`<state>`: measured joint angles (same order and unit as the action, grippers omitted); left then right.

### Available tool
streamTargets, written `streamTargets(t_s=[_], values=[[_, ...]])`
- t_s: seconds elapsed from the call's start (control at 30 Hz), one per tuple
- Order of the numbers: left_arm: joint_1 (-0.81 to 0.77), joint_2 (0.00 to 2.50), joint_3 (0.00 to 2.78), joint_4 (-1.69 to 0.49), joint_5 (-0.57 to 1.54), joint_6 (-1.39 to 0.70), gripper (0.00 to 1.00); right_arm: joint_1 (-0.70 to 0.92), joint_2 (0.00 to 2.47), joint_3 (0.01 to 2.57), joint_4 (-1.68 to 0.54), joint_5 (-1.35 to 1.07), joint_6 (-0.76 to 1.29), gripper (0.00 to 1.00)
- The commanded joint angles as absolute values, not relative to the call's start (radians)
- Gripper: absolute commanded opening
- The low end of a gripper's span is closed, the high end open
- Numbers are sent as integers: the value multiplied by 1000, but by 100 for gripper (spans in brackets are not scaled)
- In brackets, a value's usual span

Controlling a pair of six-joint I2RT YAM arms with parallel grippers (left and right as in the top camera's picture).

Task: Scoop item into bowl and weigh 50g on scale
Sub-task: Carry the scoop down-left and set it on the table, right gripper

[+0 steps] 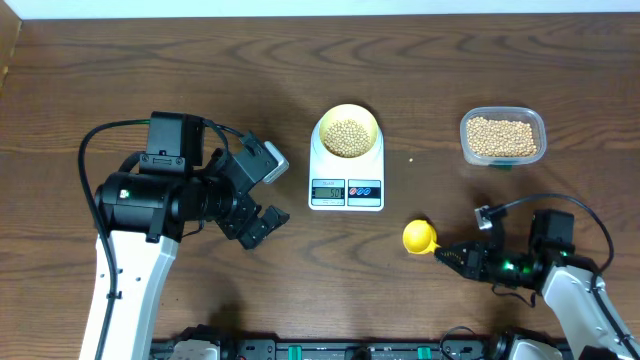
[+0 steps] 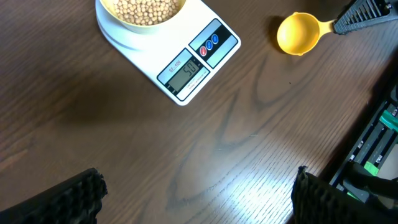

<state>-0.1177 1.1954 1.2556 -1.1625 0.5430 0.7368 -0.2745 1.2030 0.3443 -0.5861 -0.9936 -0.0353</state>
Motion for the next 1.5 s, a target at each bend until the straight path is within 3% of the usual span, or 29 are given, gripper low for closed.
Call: streamTargets(t_s=[0.0, 0.07, 0.1, 1.47], values=[[-112, 1197, 1258, -1165, 537, 736, 98, -298, 1198, 334, -583, -1046, -27, 18], [-112, 1197, 1258, -1165, 537, 736, 98, -298, 1198, 334, -583, -1046, -6, 64], [-112, 1197, 1258, -1165, 537, 736, 98, -298, 1198, 334, -583, -1045, -4, 99], [-112, 1197, 1258, -1165, 537, 736, 98, -298, 1198, 334, -634, -880, -16, 99]])
